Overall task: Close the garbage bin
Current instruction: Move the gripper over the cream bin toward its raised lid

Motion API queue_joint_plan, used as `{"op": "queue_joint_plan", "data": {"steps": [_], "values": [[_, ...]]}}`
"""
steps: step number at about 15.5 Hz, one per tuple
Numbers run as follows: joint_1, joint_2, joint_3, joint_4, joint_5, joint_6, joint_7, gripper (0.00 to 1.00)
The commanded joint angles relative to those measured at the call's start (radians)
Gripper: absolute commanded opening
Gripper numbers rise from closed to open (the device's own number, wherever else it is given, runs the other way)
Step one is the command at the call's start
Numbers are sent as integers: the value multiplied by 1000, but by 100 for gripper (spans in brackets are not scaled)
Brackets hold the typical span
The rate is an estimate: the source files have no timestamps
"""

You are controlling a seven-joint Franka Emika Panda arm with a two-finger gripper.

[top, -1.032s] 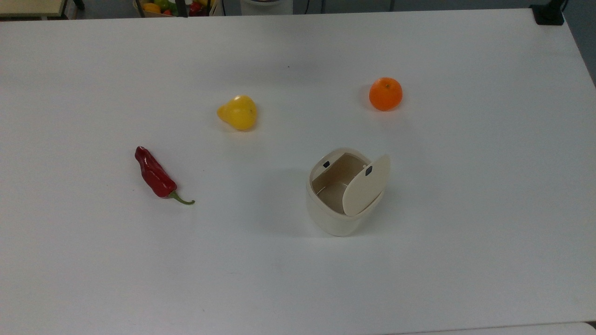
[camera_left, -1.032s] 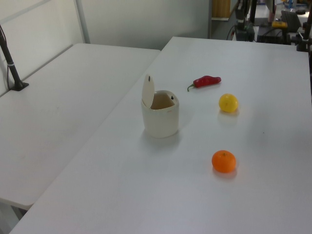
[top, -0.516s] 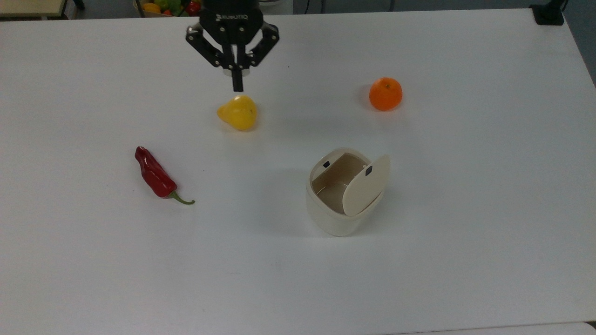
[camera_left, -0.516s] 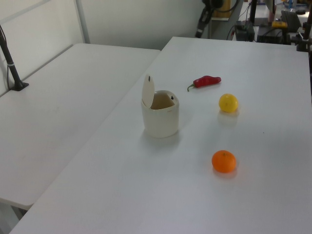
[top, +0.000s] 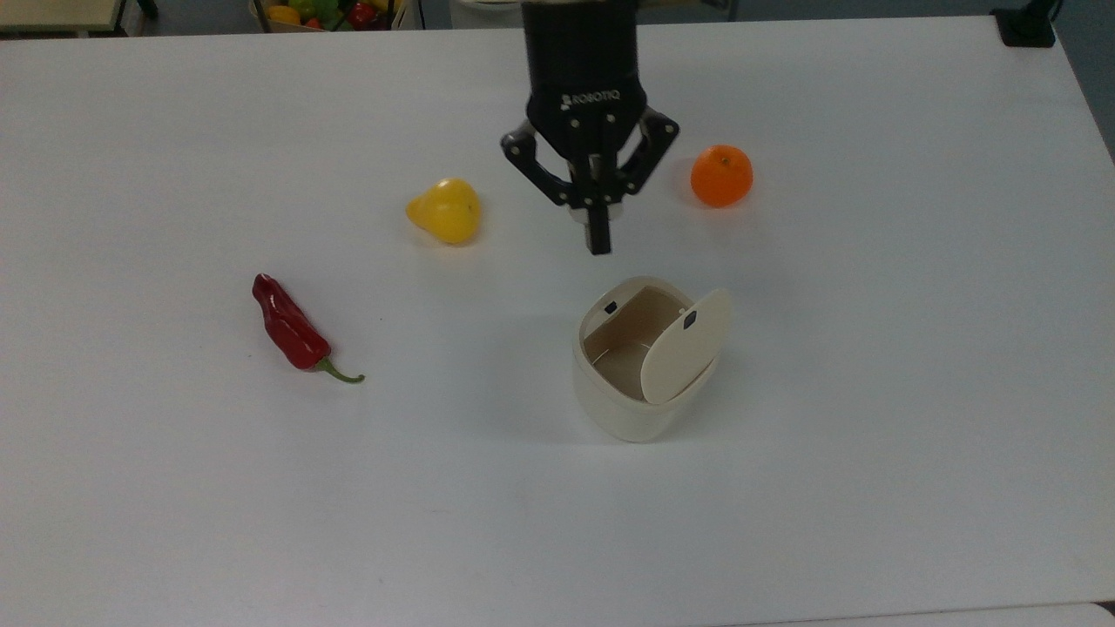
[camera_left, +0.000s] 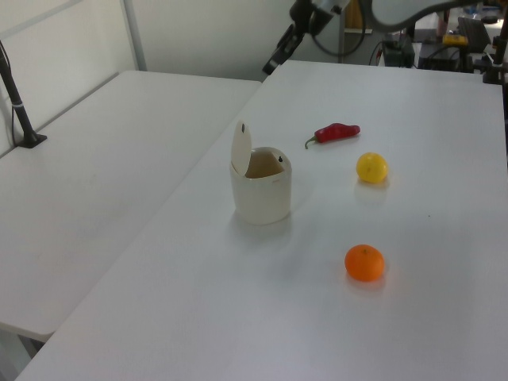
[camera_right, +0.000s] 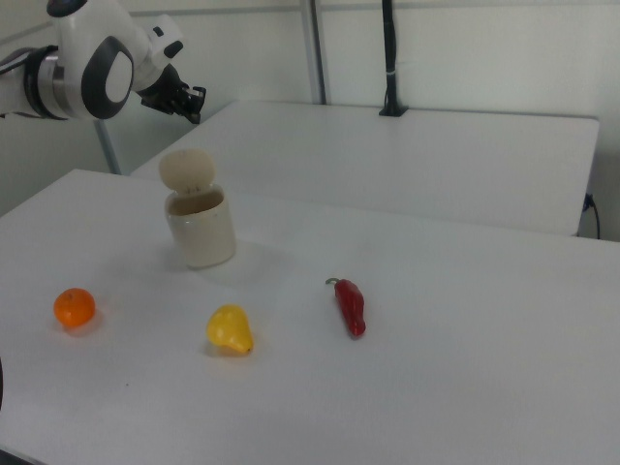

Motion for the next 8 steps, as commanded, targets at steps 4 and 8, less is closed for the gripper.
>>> {"op": "queue_joint_plan", "data": {"steps": [4, 8], "values": [[97, 162, -15, 19, 15, 306, -5, 0], [101, 179, -15, 16, 13, 343, -5, 0]]}}
